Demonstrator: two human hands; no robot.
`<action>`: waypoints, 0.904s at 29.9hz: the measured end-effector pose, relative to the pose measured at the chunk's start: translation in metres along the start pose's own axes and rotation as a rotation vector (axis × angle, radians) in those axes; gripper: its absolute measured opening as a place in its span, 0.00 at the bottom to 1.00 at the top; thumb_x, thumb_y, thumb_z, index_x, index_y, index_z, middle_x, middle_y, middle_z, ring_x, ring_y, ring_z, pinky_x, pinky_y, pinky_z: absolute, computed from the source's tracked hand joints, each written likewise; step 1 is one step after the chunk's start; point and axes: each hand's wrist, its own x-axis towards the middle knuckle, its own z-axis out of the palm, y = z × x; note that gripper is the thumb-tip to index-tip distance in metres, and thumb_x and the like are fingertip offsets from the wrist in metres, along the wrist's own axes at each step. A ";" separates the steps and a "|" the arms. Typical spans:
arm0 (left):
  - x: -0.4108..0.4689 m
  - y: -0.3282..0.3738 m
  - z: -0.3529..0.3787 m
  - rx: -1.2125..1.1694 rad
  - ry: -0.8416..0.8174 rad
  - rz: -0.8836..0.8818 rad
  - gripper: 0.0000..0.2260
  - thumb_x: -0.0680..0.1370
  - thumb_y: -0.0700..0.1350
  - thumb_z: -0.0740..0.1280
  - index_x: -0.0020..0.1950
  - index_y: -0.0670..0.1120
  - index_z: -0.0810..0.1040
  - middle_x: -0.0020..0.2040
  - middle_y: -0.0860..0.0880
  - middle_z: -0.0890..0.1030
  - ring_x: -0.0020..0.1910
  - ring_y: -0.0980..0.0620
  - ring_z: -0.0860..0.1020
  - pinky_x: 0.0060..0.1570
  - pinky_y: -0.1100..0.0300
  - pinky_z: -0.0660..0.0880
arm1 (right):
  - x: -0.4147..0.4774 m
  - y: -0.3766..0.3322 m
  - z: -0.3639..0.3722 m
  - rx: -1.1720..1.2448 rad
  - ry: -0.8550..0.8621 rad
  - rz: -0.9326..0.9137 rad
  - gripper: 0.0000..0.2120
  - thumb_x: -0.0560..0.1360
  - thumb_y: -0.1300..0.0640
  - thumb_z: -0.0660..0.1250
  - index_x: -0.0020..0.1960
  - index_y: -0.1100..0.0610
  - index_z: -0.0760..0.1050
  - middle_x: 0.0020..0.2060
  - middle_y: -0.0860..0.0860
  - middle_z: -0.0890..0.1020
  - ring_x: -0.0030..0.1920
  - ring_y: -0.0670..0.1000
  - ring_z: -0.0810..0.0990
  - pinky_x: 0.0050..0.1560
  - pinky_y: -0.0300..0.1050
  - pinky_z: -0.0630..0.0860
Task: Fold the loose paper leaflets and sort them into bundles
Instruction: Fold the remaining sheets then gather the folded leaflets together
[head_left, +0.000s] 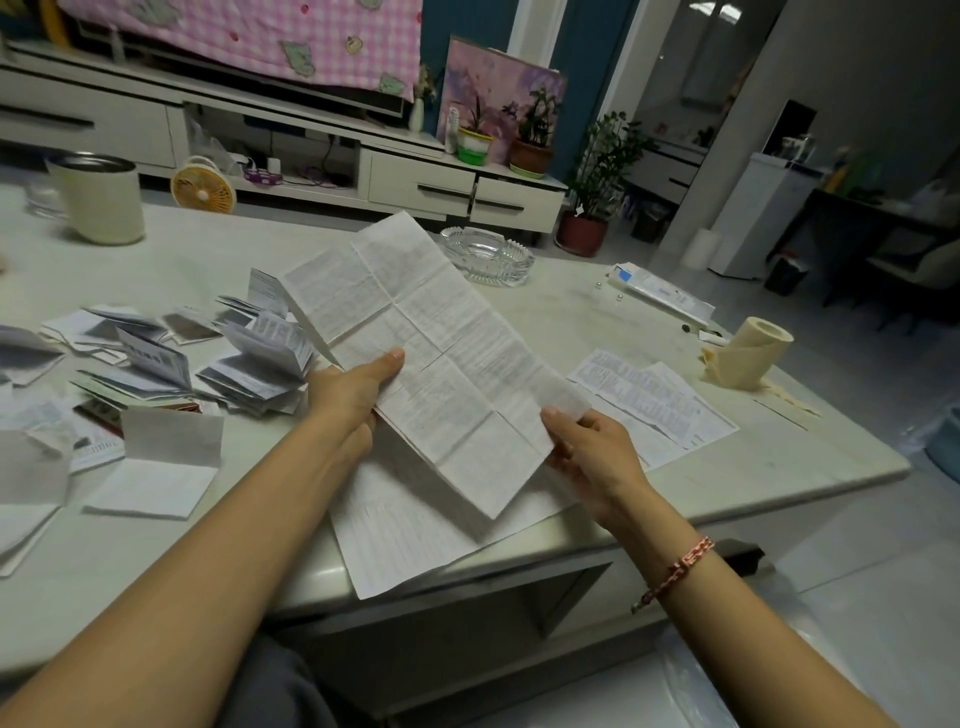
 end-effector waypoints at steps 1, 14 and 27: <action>-0.002 0.002 0.000 -0.010 -0.008 -0.035 0.12 0.72 0.34 0.71 0.54 0.39 0.77 0.53 0.42 0.81 0.44 0.48 0.81 0.43 0.53 0.79 | 0.001 0.000 -0.004 -0.059 0.016 -0.008 0.05 0.76 0.62 0.66 0.46 0.65 0.76 0.38 0.55 0.81 0.37 0.50 0.80 0.34 0.39 0.77; -0.017 0.025 -0.028 0.795 -0.269 -0.369 0.14 0.71 0.45 0.73 0.53 0.39 0.77 0.46 0.39 0.82 0.45 0.41 0.80 0.51 0.48 0.78 | 0.011 -0.010 -0.071 -0.601 -0.057 0.023 0.09 0.74 0.62 0.68 0.36 0.58 0.73 0.29 0.48 0.77 0.32 0.45 0.76 0.33 0.37 0.73; -0.020 0.015 -0.018 0.893 -0.085 -0.142 0.23 0.72 0.32 0.70 0.65 0.31 0.69 0.64 0.36 0.73 0.51 0.43 0.71 0.49 0.53 0.65 | 0.028 -0.001 -0.065 -0.577 0.091 -0.016 0.15 0.72 0.58 0.71 0.47 0.71 0.77 0.43 0.63 0.82 0.41 0.54 0.79 0.45 0.48 0.77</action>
